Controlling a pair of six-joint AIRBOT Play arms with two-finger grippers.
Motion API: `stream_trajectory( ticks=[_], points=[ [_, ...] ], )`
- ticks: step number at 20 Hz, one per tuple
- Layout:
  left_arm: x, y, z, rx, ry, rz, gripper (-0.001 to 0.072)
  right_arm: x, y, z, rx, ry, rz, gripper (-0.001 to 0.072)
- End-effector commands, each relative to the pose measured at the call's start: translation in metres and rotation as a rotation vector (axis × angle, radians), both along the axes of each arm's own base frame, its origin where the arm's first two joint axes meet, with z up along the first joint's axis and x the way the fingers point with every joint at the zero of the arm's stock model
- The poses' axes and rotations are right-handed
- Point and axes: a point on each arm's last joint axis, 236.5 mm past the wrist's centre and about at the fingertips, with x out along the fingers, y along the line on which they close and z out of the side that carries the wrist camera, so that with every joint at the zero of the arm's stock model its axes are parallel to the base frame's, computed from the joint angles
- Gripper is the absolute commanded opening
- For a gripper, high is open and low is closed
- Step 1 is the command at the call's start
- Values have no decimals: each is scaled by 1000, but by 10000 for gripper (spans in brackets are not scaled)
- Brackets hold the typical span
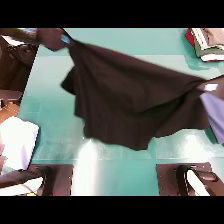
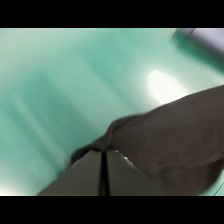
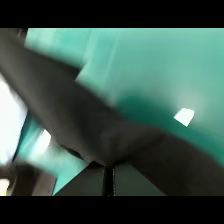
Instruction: Fold the shirts.
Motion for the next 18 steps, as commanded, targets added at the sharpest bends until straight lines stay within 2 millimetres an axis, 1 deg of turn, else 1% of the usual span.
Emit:
stream_trajectory(
  ticks=[1, 3, 4, 5, 6, 7, 8, 9, 10, 12, 13, 14, 15, 17, 18],
  points=[
    [58, -15, -118, 65, 227, 9, 21, 32, 32, -64, 23, 73, 64, 23],
    [80, -20, -172, 81, 317, 28, 22, 64, 33, -113, -56, 87, 17, 23],
    [86, -21, -191, 85, 350, 43, 22, 74, 35, -133, -69, 113, 4, 23],
    [91, -20, -205, 91, 379, 70, 23, 82, 39, -152, -62, 153, -4, 23],
    [94, -16, -214, 104, 391, 94, 23, 88, 39, -167, -64, 190, -10, 23],
    [97, -11, -217, 128, 379, 103, 125, 92, 40, -181, -69, 227, -10, 23],
    [98, -7, -215, 148, 368, 107, 417, 94, 39, -191, -75, 254, -9, 23],
    [99, 2, -213, 172, 365, 115, 589, 97, 37, -200, -79, 277, -11, 23],
    [98, 12, -208, 179, 377, 119, 589, 98, 37, -206, -81, 294, -10, 24],
    [96, 40, -196, 173, 422, 170, 588, 99, 37, -211, -90, 296, 0, 23],
    [93, 57, -191, 171, 445, 199, 514, 100, 37, -210, -93, 283, 2, 24],
    [88, 72, -187, 178, 464, 213, 488, 101, 35, -209, -99, 274, -1, 24],
    [81, 83, -183, 184, 484, 220, 488, 102, 33, -207, -108, 264, -3, 24],
    [68, 95, -178, 195, 506, 231, 488, 101, 30, -203, -123, 242, -7, 24],
    [62, 95, -182, 196, 524, 229, 488, 103, 29, -199, -120, 231, -13, 24]
  ],
)
